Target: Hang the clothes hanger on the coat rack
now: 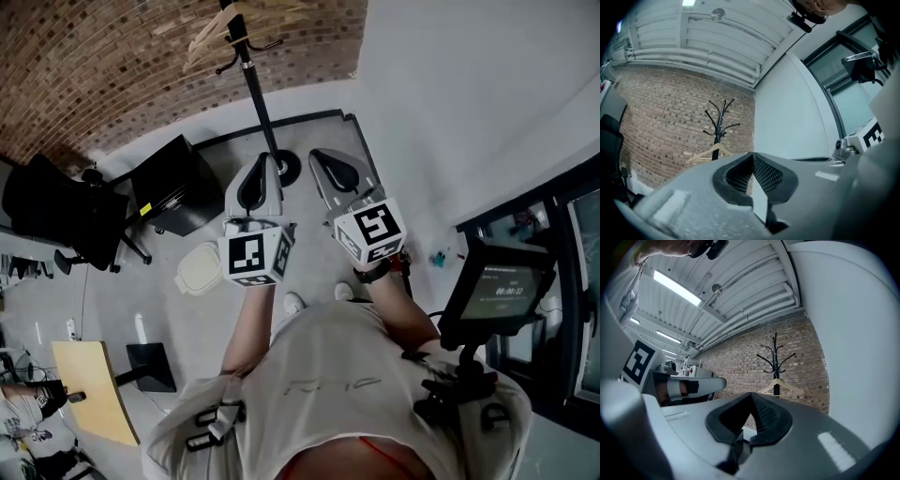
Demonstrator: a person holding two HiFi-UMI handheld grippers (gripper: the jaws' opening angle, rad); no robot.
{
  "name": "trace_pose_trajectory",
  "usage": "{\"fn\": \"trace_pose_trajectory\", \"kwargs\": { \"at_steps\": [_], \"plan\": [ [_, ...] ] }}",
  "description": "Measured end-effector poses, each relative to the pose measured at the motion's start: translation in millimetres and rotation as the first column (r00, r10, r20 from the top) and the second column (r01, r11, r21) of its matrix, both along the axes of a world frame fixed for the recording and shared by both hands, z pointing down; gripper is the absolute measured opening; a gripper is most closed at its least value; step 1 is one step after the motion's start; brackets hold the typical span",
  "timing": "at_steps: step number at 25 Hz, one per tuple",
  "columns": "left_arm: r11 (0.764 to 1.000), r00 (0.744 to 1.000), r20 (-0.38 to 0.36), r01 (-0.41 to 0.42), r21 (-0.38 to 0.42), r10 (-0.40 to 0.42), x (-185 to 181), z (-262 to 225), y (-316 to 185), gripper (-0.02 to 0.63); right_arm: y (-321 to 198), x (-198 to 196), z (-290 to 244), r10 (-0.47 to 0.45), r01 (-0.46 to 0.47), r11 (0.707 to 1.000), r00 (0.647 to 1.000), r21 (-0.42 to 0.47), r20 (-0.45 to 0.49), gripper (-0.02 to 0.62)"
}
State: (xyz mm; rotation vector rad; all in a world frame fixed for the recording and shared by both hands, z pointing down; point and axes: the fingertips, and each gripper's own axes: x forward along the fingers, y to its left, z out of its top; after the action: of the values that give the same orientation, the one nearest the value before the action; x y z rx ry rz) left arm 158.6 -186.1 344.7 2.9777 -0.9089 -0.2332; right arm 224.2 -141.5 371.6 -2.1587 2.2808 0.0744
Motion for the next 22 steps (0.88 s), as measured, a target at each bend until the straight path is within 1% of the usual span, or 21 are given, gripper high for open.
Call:
{"fn": "trace_pose_trajectory", "kwargs": {
  "at_steps": [11,18,22],
  "plan": [
    [1.0,0.999,0.018,-0.027,-0.002,0.027,9,5,3,-0.002,-2,3,1,0.009,-0.009,1.0,1.0,-0.003,-0.005,0.003],
    [0.999,0.998,0.033,-0.044,-0.002,0.044,16,9,5,-0.001,0,11,5,0.03,-0.03,1.0,1.0,-0.005,0.002,0.003],
    [0.998,0.998,0.028,-0.056,-0.003,0.056,21,8,7,0.0,2,17,6,0.041,-0.041,0.999,0.999,-0.002,0.006,0.003]
  ]
}}
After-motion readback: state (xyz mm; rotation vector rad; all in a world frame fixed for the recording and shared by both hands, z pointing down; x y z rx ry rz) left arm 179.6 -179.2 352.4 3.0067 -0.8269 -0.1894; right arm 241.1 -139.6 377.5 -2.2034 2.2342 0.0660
